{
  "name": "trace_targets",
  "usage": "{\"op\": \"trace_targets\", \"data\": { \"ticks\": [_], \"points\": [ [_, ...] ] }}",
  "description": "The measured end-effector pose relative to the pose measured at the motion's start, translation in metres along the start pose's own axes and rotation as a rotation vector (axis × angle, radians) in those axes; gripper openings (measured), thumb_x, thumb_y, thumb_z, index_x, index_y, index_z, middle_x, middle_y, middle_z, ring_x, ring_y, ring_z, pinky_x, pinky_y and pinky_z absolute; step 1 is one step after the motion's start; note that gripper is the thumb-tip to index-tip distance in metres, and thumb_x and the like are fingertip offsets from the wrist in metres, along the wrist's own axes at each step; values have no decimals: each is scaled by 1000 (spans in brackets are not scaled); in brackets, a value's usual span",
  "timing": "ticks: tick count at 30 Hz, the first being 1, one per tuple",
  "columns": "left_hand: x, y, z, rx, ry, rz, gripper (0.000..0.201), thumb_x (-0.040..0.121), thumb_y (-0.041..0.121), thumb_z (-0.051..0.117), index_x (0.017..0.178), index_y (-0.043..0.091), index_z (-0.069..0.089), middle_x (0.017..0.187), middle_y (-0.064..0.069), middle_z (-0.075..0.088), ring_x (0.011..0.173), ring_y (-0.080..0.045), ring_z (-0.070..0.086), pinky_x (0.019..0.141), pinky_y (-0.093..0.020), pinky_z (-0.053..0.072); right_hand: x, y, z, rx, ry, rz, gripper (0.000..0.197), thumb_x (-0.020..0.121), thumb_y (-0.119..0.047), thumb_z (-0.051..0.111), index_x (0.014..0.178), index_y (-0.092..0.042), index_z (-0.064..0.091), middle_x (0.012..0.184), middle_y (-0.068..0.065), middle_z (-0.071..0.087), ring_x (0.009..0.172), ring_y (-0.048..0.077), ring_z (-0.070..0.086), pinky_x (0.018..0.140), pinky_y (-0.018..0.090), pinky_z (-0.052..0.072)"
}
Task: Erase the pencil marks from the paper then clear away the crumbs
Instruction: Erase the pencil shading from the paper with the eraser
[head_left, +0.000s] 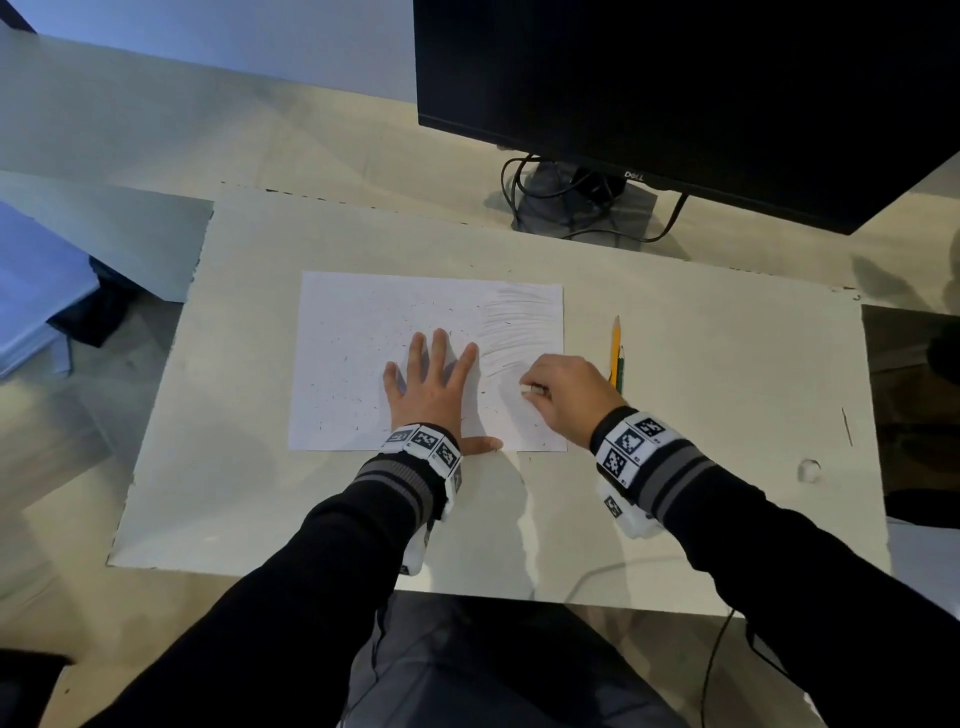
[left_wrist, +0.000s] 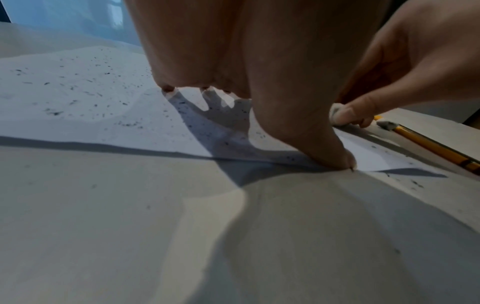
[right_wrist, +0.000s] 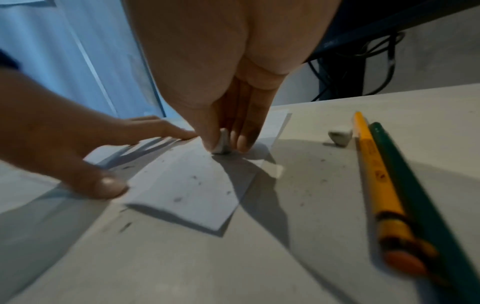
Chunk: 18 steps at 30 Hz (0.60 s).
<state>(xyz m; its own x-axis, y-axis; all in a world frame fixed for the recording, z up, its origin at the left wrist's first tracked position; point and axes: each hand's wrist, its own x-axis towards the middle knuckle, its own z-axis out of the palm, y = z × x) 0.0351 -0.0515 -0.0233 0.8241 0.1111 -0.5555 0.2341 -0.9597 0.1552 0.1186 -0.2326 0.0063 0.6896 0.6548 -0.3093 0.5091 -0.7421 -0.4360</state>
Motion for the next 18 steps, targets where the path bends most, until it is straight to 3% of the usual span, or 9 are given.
{"op": "trace_targets", "data": {
  "ticks": [3,5,8,11,15,18],
  "points": [
    [0,0,1,-9,3,-2,129,65,84,62,152,36,-19,159,-5,-32,146,-32,-28,117,-61,-4,-5,-1,-3,-39,-132,-36,16,93,-17,61,100,-10,74,102,2,68,94,21,62,86,38,52],
    [1,1,1,-6,2,-5,129,64,84,63,152,36,-19,159,-4,-32,146,-32,-28,116,-61,-5,4,2,-13,-17,-54,-22,15,93,-19,61,94,-10,74,96,2,68,89,21,62,83,39,52],
    [1,2,1,12,8,-15,130,64,85,62,152,36,-20,159,-5,-30,147,-33,-26,116,-62,-3,16,-3,-20,38,58,-18,15,92,-19,64,99,-12,75,96,3,69,90,20,63,85,37,52],
    [1,4,1,26,10,-8,129,65,85,61,152,36,-22,159,-7,-30,147,-34,-25,116,-63,-1,7,-12,-2,-22,-62,-28,20,94,-16,60,109,-11,72,107,4,66,99,21,60,90,35,49],
    [2,2,2,29,19,1,129,65,85,61,151,37,-23,159,-9,-29,147,-36,-25,117,-64,1,-1,-8,0,-62,-215,-73,21,95,-18,58,108,-11,73,108,3,65,100,21,60,90,35,49],
    [3,5,0,29,-5,2,128,66,84,62,150,40,-24,159,-10,-31,146,-38,-26,115,-65,1,11,-3,-13,-49,-157,-57,21,95,-20,59,109,-12,73,108,2,64,100,21,59,90,35,49]
  ]
}}
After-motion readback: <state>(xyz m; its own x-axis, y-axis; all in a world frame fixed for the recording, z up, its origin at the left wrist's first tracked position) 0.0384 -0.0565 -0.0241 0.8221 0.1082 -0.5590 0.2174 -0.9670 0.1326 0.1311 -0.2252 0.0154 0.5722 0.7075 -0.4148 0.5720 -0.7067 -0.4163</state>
